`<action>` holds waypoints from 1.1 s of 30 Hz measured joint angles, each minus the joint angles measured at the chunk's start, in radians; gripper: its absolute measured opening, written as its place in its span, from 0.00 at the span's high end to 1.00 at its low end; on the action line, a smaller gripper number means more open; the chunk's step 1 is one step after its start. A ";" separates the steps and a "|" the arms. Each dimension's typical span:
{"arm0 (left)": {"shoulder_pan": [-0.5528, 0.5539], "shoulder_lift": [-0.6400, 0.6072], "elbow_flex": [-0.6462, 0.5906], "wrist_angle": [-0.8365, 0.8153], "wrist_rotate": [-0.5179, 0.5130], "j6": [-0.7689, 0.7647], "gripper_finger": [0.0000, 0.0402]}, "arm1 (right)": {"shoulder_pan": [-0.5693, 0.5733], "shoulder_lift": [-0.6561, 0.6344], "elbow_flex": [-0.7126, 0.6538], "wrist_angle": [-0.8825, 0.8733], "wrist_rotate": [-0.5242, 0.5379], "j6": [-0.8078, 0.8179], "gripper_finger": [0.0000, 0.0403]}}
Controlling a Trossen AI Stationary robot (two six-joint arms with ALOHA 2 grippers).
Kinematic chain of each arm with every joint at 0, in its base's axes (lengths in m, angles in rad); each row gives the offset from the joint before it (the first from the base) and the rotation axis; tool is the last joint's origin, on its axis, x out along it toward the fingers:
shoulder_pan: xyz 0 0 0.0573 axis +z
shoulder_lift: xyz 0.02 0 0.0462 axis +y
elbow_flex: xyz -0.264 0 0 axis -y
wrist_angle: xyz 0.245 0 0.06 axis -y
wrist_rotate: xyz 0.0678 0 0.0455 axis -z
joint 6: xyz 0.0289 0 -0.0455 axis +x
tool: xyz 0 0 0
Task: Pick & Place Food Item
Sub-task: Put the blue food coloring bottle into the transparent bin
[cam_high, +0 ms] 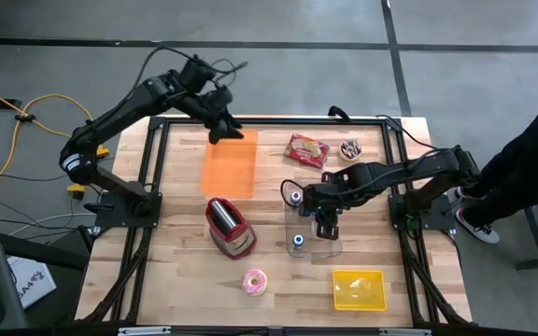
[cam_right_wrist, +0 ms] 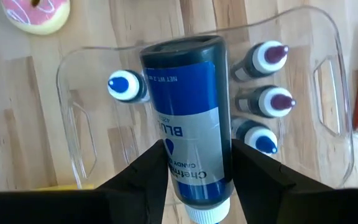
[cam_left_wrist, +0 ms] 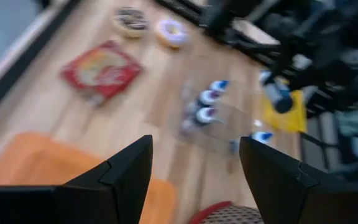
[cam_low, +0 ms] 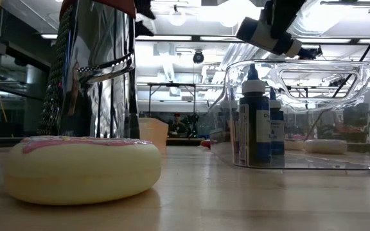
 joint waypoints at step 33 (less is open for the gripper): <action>-0.651 0.169 0.000 0.257 -0.331 0.022 0.42 | -0.005 -0.001 0.000 0.178 -0.034 0.012 0.64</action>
